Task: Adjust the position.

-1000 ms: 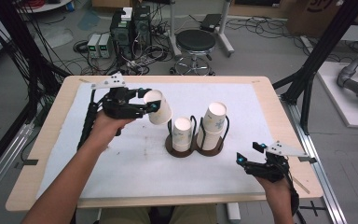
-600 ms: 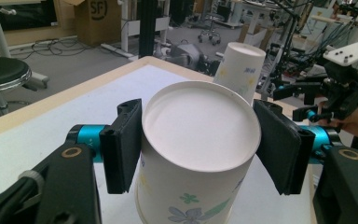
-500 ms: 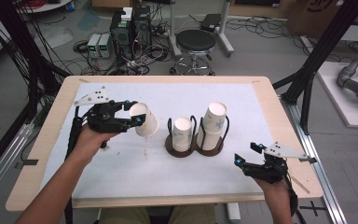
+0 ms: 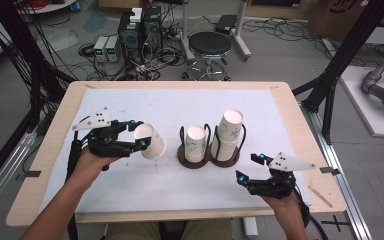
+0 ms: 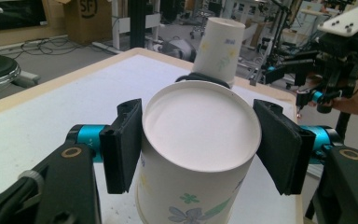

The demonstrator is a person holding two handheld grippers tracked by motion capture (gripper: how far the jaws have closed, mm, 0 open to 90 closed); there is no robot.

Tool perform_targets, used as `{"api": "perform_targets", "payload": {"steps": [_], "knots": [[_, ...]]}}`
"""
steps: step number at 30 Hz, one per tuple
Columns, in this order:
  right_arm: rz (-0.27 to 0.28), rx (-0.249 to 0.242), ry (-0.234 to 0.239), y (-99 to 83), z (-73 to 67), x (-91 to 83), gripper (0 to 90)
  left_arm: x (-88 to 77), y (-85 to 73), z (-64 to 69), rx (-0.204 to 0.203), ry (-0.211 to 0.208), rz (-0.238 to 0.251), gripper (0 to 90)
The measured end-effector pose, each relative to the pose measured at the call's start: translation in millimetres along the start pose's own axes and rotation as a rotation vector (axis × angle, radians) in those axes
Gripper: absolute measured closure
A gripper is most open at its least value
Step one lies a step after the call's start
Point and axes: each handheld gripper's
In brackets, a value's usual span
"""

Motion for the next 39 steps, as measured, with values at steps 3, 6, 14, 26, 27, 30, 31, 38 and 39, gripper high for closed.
{"api": "perform_targets", "payload": {"steps": [3,6,14,26,27,30,31,38,39], "knots": [[0.008,-0.005,0.031,2.9,-4.3,1.7,19.3,-2.1,-5.2,4.1,0.003,-0.012,-0.002,35.7],[0.012,-0.002,0.069,6.1,-11.9,6.4,19.0,-3.8,-8.1,8.8,0.008,-0.019,-0.004,35.8],[0.03,-0.019,0.164,12.1,-29.5,22.5,19.0,-4.5,-11.1,19.2,0.027,-0.048,-0.012,35.7],[0.015,-0.052,0.284,21.2,-57.1,63.1,19.0,-1.4,-13.2,33.2,0.043,-0.092,-0.032,35.6],[0.014,-0.057,0.289,21.9,-59.6,66.8,19.0,-0.5,-13.5,34.5,0.042,-0.095,-0.033,35.7],[0.001,-0.085,0.316,25.3,-67.7,82.7,19.0,2.9,-14.5,37.9,0.045,-0.11,-0.053,35.8],[-0.001,-0.093,0.324,26.0,-69.3,86.6,19.0,4.4,-14.9,39.2,0.044,-0.113,-0.058,35.8],[-0.025,-0.117,0.36,26.6,-76.6,103.6,19.1,13.9,-17.9,45.3,0.029,-0.125,-0.089,35.9],[-0.029,-0.119,0.364,26.5,-77.3,105.0,19.1,15.0,-18.1,46.0,0.03,-0.13,-0.092,35.9]]}}
Point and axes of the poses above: each handheld gripper's, and its own axes: x roughly forward along the jaws, y roughly out of its top, z roughly to its right, and after that the axes turned 7 degrees about z, right-handed
